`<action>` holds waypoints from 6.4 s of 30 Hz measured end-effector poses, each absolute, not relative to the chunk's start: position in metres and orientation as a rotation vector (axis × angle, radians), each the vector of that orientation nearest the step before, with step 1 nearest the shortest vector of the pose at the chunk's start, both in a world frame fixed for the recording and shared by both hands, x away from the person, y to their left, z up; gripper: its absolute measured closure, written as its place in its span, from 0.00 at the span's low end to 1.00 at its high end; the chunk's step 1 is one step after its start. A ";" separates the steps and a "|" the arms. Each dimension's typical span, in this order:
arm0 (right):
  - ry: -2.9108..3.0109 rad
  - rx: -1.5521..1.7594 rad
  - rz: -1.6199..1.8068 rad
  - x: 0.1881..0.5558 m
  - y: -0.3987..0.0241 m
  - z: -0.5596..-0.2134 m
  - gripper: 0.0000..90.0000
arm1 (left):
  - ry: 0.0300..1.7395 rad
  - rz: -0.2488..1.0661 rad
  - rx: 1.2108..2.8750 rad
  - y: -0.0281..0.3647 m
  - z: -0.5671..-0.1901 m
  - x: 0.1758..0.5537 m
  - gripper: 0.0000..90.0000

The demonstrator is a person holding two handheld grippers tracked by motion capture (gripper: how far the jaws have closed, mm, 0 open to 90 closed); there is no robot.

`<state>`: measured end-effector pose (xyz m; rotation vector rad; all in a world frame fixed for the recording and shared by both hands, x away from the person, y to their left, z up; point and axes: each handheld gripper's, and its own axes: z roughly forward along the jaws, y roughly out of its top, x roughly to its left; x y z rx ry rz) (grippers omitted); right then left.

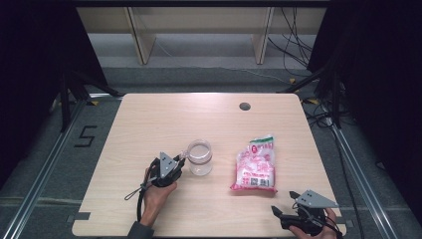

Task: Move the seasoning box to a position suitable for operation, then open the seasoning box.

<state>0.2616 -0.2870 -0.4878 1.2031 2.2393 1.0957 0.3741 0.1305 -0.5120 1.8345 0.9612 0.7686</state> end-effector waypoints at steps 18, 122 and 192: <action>2.238 1.194 1.122 0.263 -0.290 -0.489 0.22 | 0.826 0.672 1.890 0.102 -0.509 0.353 0.85; 2.300 0.823 1.348 0.327 -0.198 -0.462 0.89 | 0.768 0.507 1.803 0.106 -0.456 0.348 0.97; 2.243 0.633 1.484 0.345 -0.129 -0.415 0.91 | 0.858 0.473 1.863 0.141 -0.478 0.310 0.37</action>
